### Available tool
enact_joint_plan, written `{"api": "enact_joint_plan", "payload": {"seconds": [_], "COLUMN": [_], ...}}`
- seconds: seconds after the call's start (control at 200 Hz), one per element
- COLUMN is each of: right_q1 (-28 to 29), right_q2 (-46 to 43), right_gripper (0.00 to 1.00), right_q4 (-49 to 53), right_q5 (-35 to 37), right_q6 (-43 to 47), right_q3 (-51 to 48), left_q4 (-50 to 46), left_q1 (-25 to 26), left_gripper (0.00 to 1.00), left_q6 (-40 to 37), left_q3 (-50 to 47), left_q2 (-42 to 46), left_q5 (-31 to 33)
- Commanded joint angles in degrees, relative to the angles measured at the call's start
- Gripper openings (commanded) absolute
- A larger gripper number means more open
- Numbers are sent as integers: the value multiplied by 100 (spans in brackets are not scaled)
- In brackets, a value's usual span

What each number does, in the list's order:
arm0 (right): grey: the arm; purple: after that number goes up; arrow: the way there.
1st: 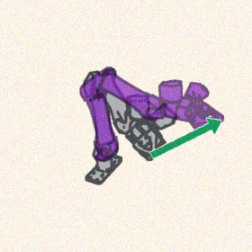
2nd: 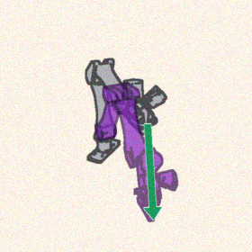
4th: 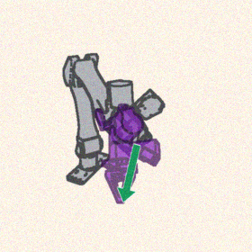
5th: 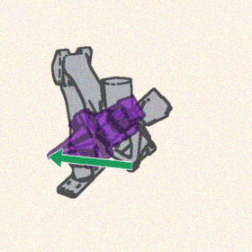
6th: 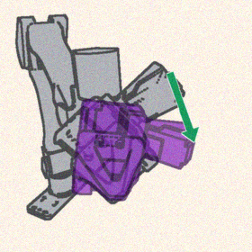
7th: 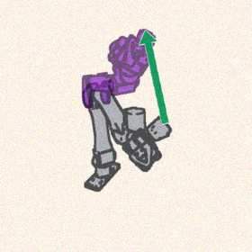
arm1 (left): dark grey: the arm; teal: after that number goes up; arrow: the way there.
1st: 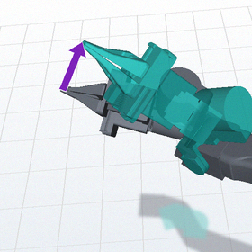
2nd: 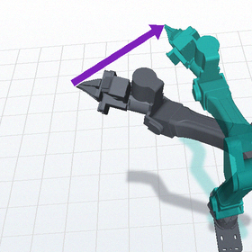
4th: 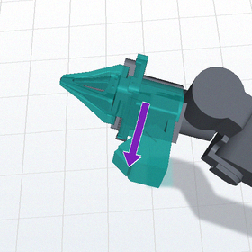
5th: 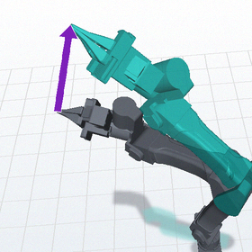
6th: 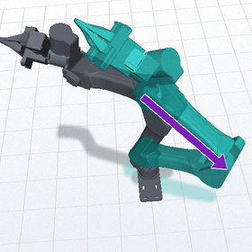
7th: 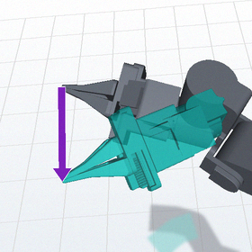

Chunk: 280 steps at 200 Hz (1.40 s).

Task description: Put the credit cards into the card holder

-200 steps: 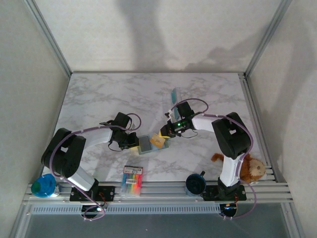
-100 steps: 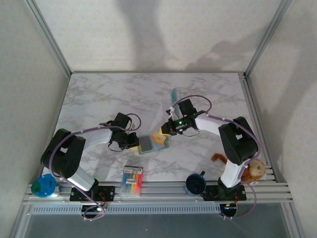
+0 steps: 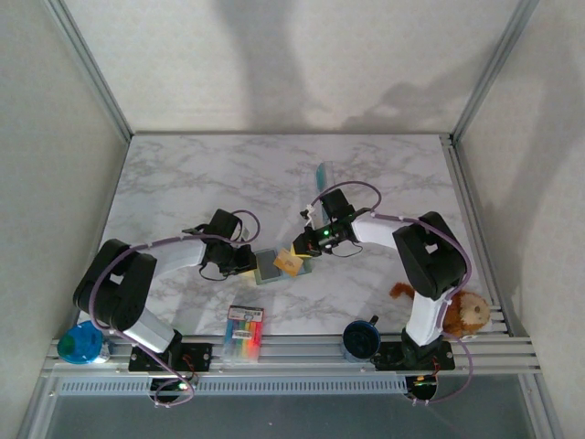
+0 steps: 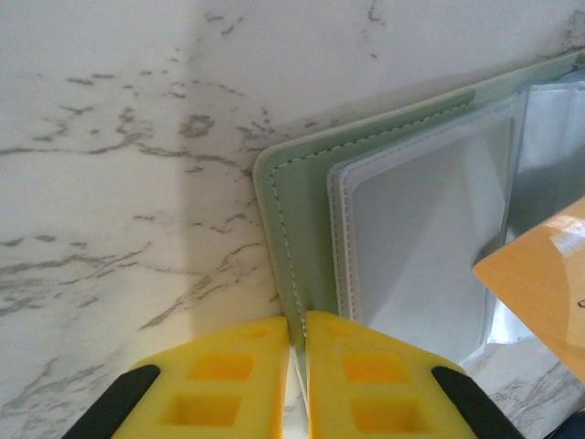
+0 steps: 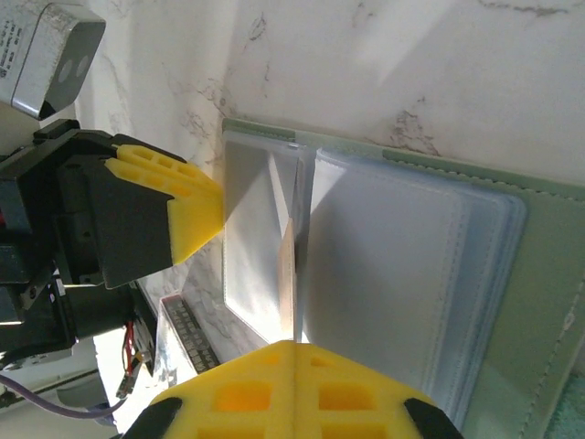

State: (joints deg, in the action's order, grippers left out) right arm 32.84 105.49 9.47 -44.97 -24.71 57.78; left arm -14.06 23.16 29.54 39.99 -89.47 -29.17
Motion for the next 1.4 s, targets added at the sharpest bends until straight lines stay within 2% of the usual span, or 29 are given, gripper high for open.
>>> {"api": "enact_joint_plan", "payload": {"seconds": [0.0,0.205,0.395,1.397], "right_q1": [30,32,25,-33], "right_q2": [128,47,-167,-441], "right_gripper": [0,0,0,0], "right_q4": [-4,34,110,-254], "right_q5": [111,176,598,452], "right_q6": [28,56,271,123], "right_q3": [-9,-20,-183,-685], "left_q4": [689,666,658,875], "left_q1": [-22,-31,-31,-31], "left_gripper": [13,13,13,11], "left_q6": [34,1,-6,124], "left_q3": [-146,-274,-296,-596], "left_q2": [17,80,112,192], "left_q5": [490,562,581,627]}}
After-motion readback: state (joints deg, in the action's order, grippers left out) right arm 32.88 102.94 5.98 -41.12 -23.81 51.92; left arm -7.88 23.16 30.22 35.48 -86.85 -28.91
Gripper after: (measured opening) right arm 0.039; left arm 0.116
